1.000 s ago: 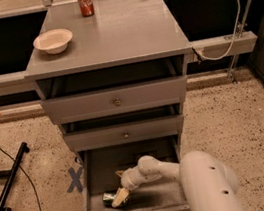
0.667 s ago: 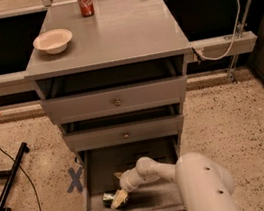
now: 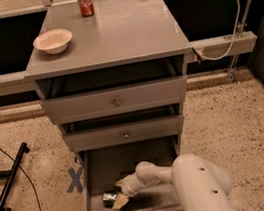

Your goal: Pick green can from bottom drawer and place on counter

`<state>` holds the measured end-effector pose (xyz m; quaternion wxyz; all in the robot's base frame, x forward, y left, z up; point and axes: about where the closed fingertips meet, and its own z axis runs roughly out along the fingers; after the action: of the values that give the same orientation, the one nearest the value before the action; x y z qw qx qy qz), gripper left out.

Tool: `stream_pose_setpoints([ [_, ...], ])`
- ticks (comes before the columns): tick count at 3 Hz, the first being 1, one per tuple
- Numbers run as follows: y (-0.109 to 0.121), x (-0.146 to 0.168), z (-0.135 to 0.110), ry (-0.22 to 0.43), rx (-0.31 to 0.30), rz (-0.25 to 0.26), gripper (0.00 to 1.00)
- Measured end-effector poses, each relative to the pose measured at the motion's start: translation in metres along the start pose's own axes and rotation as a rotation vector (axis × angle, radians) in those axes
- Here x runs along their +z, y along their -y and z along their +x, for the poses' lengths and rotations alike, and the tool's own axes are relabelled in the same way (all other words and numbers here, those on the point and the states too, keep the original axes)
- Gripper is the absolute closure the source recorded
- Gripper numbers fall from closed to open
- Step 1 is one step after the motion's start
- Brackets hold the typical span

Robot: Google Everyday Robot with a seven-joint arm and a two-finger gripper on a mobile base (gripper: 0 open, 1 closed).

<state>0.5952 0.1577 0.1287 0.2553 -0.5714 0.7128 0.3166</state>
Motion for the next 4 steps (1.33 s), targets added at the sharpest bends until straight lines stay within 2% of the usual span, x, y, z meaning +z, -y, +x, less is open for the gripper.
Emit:
stream_pose_setpoints([
  [1, -0.004, 0.003, 0.011, -0.026, 0.010, -0.006, 0.45],
  [2, 0.003, -0.011, 0.004, -0.001, 0.005, 0.029, 0.68],
  [3, 0.010, -0.050, -0.029, 0.082, -0.035, 0.073, 0.93],
  [4, 0.026, -0.132, -0.054, 0.130, -0.079, 0.129, 1.00],
])
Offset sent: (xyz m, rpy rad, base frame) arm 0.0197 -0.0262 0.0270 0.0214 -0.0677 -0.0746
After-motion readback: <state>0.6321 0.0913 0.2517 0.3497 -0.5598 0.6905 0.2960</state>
